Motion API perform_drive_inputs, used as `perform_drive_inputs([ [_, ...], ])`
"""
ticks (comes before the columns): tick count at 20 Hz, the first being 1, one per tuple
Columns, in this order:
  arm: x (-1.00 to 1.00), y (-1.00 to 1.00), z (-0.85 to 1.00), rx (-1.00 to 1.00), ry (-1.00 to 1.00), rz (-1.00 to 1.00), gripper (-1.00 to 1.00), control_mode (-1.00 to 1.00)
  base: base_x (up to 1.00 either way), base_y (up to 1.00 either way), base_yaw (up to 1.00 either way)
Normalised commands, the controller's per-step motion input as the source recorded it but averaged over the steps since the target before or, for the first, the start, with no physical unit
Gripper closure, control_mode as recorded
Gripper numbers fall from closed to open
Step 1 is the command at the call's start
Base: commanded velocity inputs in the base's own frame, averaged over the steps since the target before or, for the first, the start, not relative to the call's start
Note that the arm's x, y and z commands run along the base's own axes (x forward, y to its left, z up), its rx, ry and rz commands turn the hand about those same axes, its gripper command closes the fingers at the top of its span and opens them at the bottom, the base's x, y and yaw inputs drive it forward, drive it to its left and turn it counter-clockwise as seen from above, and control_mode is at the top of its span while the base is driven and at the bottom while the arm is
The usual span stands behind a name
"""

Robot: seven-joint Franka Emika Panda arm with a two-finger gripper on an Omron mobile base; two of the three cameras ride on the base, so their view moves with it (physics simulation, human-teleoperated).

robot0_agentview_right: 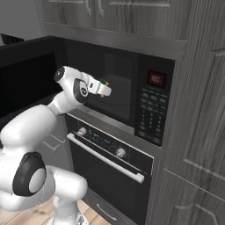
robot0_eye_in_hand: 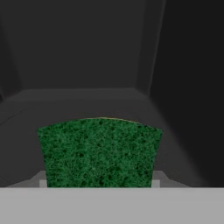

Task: Place the sponge inside the microwave to prepare for sanitizing.

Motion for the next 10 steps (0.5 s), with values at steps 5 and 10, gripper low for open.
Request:
perform_drive_inputs([
  [5,0.16,-0.07,-0.08,0.0,0.01,0.0,1.0,-1.0,0.0,0.0,0.0],
  [10,0.21,-0.07,-0.18,0.0,0.0,0.0,1.0,-1.0,0.0,0.0,0.0],
])
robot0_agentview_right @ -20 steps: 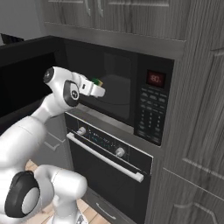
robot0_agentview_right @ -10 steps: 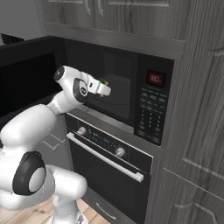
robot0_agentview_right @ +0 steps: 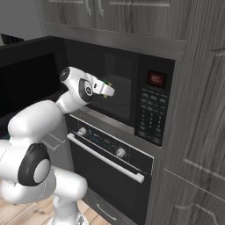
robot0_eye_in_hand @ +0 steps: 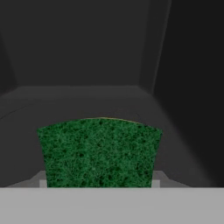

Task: Place the sponge inside the microwave to prepare for sanitizing.

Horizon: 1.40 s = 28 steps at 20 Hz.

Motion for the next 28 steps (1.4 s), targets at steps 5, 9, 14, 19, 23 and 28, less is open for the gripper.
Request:
perform_drive_inputs([
  [5,0.29,-0.09,-0.16,0.0,0.0,0.0,1.0,-1.0,0.0,0.0,0.0],
  [9,0.41,-0.14,-0.14,0.0,0.0,0.0,1.0,-1.0,0.0,0.0,0.0],
  [14,0.45,-0.15,-0.05,0.0,0.0,0.0,1.0,-1.0,0.0,0.0,0.0],
  [19,0.22,0.0,-0.14,0.0,0.0,0.0,1.0,-1.0,0.0,0.0,0.0],
  [23,0.15,0.0,-0.18,0.0,0.0,0.0,1.0,-1.0,0.0,0.0,0.0],
  [28,0.04,0.0,-0.23,0.02,0.04,0.0,1.0,-1.0,0.0,0.0,0.0],
])
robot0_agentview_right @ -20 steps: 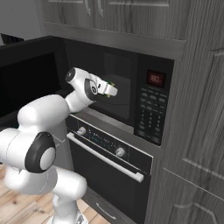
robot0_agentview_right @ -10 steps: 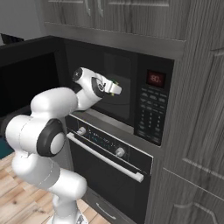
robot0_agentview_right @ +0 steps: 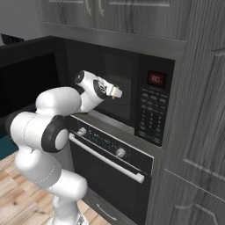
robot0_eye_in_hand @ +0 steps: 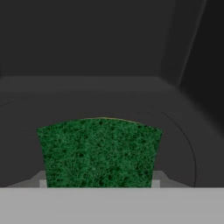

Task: Place the sponge inside the microwave to prepare for sanitizing.

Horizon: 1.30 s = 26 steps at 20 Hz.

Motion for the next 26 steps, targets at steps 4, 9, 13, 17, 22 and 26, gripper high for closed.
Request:
perform_drive_inputs([
  [4,0.0,0.0,-0.28,0.02,0.07,0.0,1.0,-1.0,0.0,0.0,0.0],
  [9,0.06,0.0,-0.15,0.01,0.03,0.0,-1.0,-1.0,0.0,0.0,0.0],
  [13,0.2,0.0,0.0,0.0,0.0,0.0,-1.0,-1.0,0.0,0.0,0.0],
  [17,0.23,0.0,0.0,0.0,0.0,0.0,-1.0,-1.0,0.0,0.0,0.0],
  [22,0.39,0.0,0.0,0.0,-0.01,0.0,-1.0,-1.0,0.0,0.0,0.0],
  [26,0.29,0.0,0.0,0.0,-0.02,0.0,-1.0,-1.0,0.0,0.0,0.0],
])
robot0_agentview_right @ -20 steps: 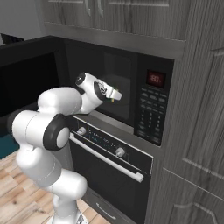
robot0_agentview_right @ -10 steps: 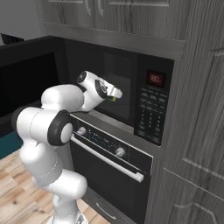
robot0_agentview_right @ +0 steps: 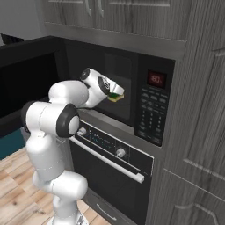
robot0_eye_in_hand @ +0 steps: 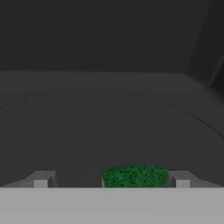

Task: Place the sponge inside the microwave to prepare for sanitizing.

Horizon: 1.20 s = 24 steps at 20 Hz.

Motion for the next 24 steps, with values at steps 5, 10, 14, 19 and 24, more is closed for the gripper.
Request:
perform_drive_inputs([
  [5,-0.24,0.0,0.01,0.0,-0.03,0.0,-1.0,-1.0,0.0,0.0,0.0],
  [10,-0.78,0.01,0.14,0.0,-0.12,0.0,-1.0,-1.0,0.0,0.0,0.0],
  [14,-0.75,0.05,0.26,0.0,-0.05,0.0,-1.0,-1.0,0.0,0.0,0.0],
  [19,-0.66,0.2,0.58,0.0,0.0,0.02,-1.0,-1.0,0.0,0.0,0.0],
  [24,-0.61,0.27,0.43,0.0,0.02,0.05,-1.0,-1.0,0.0,0.0,0.0],
])
